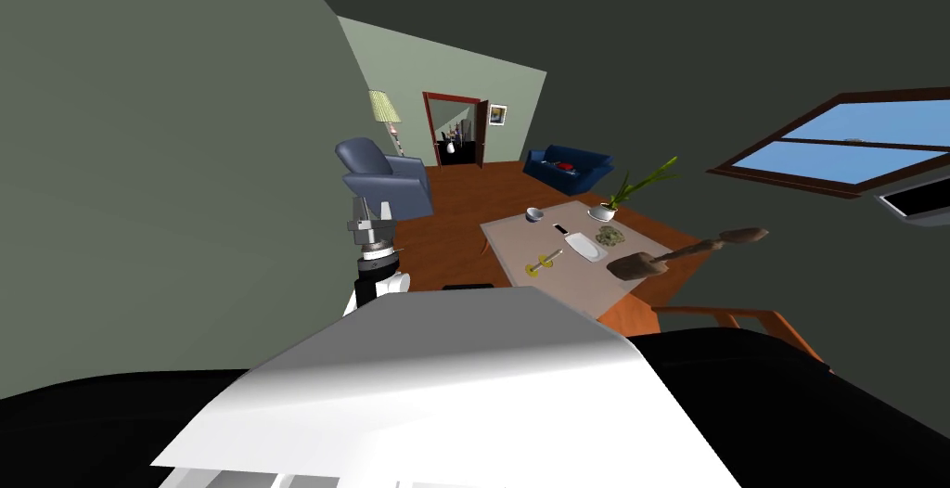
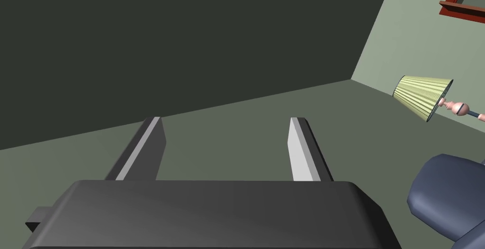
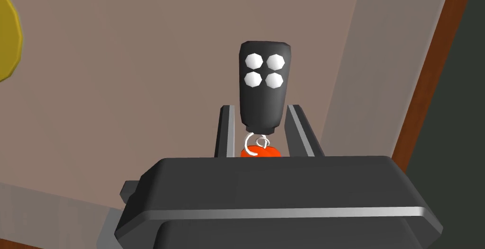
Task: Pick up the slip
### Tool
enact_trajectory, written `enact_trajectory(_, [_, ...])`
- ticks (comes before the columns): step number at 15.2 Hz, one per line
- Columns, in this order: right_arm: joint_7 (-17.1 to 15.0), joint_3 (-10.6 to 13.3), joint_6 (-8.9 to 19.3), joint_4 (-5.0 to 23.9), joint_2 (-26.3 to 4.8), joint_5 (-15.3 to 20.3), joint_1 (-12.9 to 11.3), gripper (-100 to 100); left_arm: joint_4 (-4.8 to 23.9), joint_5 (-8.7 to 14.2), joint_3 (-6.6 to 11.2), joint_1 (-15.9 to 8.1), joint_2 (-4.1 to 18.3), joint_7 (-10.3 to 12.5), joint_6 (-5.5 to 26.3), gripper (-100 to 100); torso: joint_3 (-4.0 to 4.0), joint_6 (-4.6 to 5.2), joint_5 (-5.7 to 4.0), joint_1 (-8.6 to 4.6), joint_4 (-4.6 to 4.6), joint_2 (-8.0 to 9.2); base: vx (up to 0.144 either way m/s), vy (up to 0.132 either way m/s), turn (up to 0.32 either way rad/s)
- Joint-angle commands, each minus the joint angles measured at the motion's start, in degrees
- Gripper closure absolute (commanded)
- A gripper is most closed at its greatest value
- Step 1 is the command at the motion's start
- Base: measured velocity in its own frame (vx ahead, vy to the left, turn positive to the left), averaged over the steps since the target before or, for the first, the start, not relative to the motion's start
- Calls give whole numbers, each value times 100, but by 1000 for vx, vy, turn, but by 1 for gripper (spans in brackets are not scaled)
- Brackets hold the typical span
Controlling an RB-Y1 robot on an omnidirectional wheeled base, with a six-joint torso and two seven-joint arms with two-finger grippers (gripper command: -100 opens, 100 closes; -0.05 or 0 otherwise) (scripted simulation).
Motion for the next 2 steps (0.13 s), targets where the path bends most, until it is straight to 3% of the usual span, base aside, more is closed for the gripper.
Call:
enact_trajectory(1, [-260,63,7,-78,-50,89,47,100,0,0,0,0,0,0,0,0,0,0,0,0,0,0,8,18,-19])
enact_trajectory(2, [-121,29,2,-46,-25,66,28,100,0,0,0,0,0,0,0,0,0,1,-1,0,0,0,4,11,-7])
